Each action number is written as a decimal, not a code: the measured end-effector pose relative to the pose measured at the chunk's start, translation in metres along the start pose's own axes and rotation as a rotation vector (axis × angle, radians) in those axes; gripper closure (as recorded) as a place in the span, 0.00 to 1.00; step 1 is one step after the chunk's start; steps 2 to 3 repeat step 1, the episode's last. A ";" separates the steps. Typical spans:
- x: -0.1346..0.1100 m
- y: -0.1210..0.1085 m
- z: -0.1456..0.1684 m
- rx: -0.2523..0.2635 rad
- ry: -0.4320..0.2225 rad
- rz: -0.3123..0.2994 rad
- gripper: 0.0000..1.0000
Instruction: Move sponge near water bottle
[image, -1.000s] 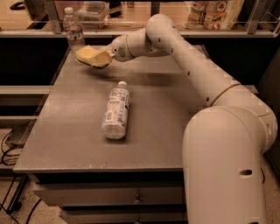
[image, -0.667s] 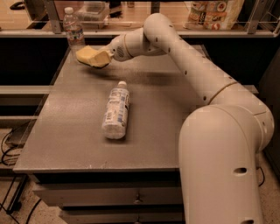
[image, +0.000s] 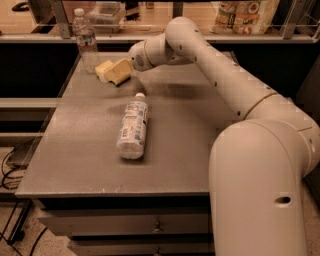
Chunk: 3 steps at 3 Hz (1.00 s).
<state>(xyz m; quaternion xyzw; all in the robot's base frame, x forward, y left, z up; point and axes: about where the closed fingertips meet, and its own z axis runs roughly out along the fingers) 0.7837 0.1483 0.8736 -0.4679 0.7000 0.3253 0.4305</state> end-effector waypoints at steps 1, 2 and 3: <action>0.000 0.000 0.000 0.002 -0.001 0.001 0.00; 0.000 0.000 0.000 0.002 -0.001 0.001 0.00; 0.000 0.000 0.000 0.002 -0.001 0.001 0.00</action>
Offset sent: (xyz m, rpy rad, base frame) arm 0.0000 0.0000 0.0000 0.0000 0.0000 0.0000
